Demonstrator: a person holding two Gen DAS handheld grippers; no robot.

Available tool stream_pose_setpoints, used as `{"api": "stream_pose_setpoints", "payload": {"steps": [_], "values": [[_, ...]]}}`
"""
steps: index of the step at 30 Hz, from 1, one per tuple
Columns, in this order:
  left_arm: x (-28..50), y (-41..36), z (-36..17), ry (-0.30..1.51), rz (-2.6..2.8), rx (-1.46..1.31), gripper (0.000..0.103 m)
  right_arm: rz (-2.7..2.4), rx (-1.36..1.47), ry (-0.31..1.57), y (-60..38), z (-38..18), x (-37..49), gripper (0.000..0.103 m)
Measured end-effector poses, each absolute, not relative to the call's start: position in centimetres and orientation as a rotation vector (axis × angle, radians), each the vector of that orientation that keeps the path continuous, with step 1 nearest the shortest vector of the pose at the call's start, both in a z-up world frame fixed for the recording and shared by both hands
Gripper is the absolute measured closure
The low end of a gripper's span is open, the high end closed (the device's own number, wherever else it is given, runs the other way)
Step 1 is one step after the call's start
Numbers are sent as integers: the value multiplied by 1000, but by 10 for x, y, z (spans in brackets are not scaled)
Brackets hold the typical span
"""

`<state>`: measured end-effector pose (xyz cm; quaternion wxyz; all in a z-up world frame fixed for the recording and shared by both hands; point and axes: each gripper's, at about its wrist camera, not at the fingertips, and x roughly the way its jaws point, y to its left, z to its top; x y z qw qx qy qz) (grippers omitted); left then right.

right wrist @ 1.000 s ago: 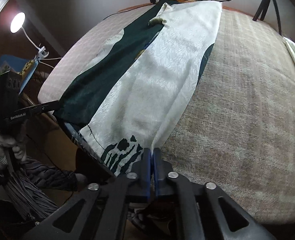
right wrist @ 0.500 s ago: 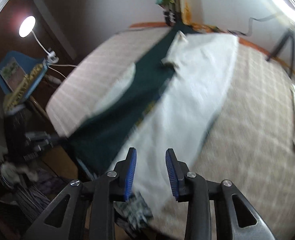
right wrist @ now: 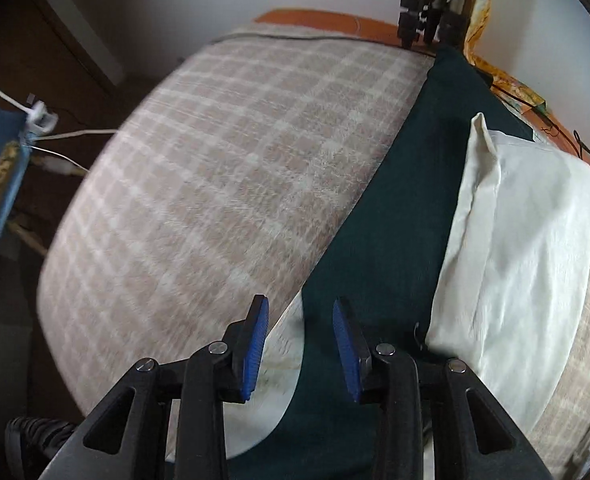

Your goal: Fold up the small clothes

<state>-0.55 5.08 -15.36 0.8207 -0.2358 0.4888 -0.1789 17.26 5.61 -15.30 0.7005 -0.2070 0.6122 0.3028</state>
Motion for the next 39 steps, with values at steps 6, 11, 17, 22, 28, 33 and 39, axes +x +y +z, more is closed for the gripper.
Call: {"api": "stream_pose_setpoints", "payload": {"steps": [6,11,17,22,28,33,39], "values": [[-5,53,-154,1025,-397,-507,100,582,-581,1362,73,-170,174,93],[-11,62,-147,984,-385,-483,101,581,-500,1349,73,-164,180,103],[-14,66,-152,1004,-339,-468,101,668,-364,1363,60,-164,187,100],[-12,79,-139,964,-296,-494,89,775,-236,1327,32,-127,178,81],[-2,74,-145,1006,-321,-517,71,763,-206,1228,-47,-74,131,76],[10,67,-151,1048,-344,-512,71,667,-207,1205,-130,-67,80,75],[16,58,-154,1061,-378,-483,103,570,-129,1291,-217,-96,25,69]]}}
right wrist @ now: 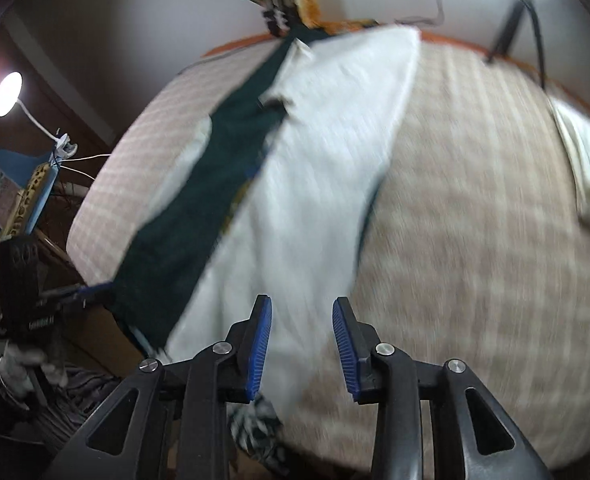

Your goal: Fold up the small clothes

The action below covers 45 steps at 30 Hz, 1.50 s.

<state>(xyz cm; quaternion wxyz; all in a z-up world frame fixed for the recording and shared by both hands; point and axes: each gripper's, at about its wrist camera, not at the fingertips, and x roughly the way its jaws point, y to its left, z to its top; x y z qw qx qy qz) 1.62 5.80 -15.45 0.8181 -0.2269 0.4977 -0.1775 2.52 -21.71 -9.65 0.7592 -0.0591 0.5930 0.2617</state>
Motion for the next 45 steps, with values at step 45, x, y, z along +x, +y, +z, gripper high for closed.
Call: {"api": "stream_pose_setpoints", "payload": {"steps": [45], "values": [[91,65,-82,845,-460,-547,102,731,312,1222,-257,-84,45,102]]}}
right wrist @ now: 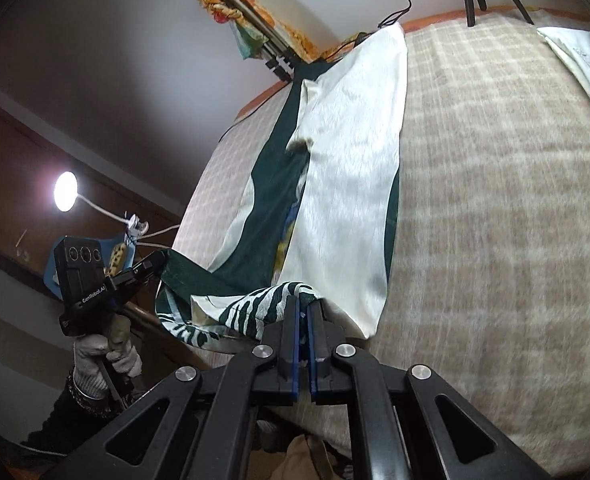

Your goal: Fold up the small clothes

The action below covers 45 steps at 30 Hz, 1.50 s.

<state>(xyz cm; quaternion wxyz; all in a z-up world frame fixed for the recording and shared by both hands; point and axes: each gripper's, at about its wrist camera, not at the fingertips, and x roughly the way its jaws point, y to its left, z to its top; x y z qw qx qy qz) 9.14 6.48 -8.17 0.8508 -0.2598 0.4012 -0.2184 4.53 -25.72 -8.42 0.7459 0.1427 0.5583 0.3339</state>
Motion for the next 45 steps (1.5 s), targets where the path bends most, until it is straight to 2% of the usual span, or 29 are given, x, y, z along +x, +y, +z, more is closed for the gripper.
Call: {"api": "stream_pose_setpoints", "payload": {"steps": [15,27,30,31,32,33,39,45], "values": [[168,67,-92,851,-409,-531,102,657,317,1205,-239,-94,131,102],[213,69,-123,910,-355,-537,102,597,338,1261,-230,-128,182,102],[218,71,-126,921,-326,-528,101,587,331,1271,-232,-131,187,97],[219,73,-126,927,-319,-531,96,581,336,1277,-234,-131,188,92],[220,74,-126,931,-316,-537,93,576,341,1278,-236,-131,190,82],[218,77,-123,928,-304,-540,90,566,342,1268,-240,-128,190,78],[197,86,-96,838,-311,-478,90,617,246,1141,-244,-93,171,77],[181,54,-106,912,-432,-381,90,736,65,1150,-212,-98,142,77]]}}
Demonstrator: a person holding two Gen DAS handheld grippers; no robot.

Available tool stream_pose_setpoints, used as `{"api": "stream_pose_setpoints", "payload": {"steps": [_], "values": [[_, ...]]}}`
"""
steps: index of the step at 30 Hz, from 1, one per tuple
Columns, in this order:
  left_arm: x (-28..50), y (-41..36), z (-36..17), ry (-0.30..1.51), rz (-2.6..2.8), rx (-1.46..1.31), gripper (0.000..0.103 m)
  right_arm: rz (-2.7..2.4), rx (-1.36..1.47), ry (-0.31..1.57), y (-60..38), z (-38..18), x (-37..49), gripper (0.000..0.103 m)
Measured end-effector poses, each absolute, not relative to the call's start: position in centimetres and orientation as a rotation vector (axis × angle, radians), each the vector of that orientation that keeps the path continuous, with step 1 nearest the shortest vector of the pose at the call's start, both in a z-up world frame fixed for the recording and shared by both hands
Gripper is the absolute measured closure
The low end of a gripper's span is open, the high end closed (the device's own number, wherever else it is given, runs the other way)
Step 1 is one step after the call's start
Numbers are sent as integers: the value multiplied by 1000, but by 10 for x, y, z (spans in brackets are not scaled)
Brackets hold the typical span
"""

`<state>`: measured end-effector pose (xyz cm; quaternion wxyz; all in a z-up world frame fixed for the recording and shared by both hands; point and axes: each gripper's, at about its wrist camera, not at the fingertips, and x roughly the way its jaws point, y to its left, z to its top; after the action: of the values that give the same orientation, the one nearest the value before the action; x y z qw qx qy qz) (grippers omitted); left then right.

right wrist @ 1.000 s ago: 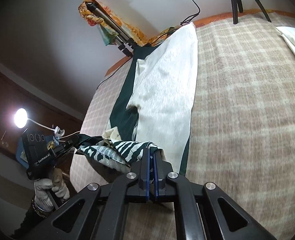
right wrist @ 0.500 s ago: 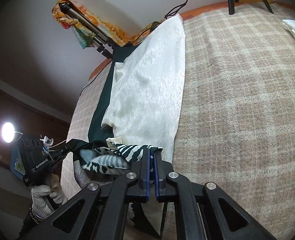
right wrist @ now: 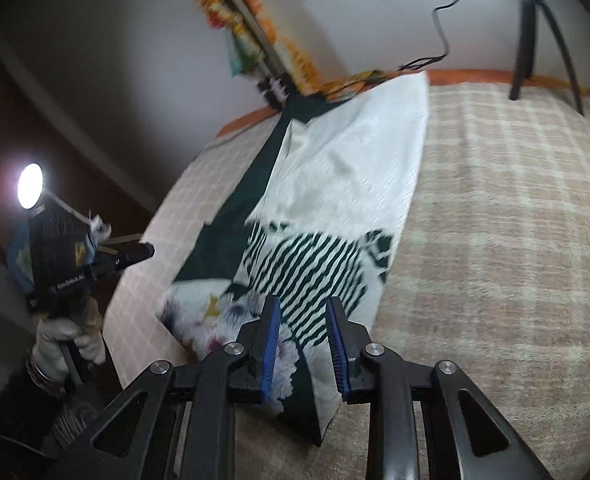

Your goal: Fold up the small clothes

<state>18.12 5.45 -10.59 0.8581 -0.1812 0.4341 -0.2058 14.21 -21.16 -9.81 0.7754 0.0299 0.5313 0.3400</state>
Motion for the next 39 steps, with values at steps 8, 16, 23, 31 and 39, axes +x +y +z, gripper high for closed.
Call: {"api": "stream_pose_setpoints", "payload": {"steps": [8,16,23,31,39], "values": [[193,39,-132,986,-388,-294,90,648,1,1229,-207,-137,150,82],[175,56,-125,932,-326,-291,90,589,-23,1122,-224,-108,141,77],[144,4,-123,908,-416,-105,90,725,-221,1043,-183,-99,88,77],[143,72,-118,894,-286,-279,90,709,-353,1095,-179,-128,73,80],[145,116,-125,919,-327,-505,90,704,-326,1109,-184,-126,75,77]]}}
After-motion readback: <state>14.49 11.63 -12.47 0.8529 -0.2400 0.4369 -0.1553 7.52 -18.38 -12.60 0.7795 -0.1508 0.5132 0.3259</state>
